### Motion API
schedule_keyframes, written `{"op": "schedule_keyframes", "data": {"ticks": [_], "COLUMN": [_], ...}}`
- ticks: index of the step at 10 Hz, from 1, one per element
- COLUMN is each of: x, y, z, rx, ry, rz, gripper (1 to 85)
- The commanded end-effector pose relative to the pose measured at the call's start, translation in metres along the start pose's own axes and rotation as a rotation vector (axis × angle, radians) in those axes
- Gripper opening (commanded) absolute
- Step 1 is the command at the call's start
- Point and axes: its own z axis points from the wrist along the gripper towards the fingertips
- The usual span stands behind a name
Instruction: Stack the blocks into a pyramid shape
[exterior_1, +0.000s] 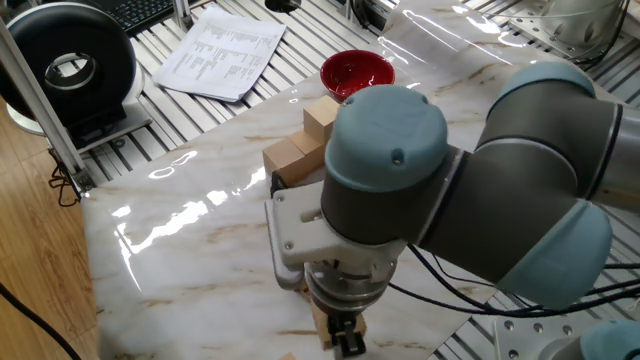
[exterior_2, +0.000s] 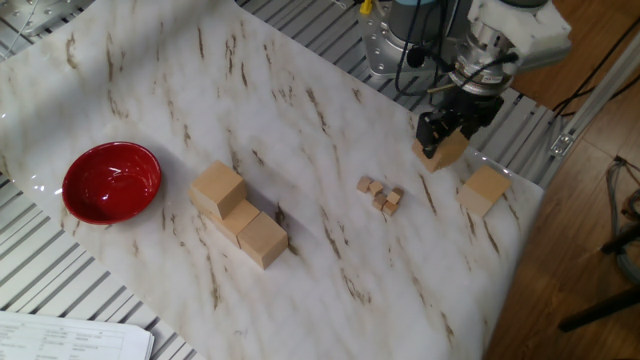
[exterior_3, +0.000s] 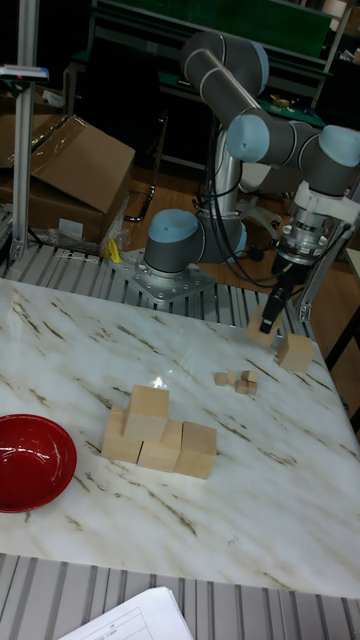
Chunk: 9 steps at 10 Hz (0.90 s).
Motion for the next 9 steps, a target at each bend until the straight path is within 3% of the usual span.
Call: {"op": "schedule_keyframes", "data": {"ticks": [1, 9], "x": [-0.0185, -0.0202], "y": [-0.0151, -0.0054], "z": [-0.0031, -0.0029], "rx": [0.052, 0.011], "ry": [-0.077, -0.082], "rz": [0.113, 0.183], "gripper": [1.0, 1.0]}}
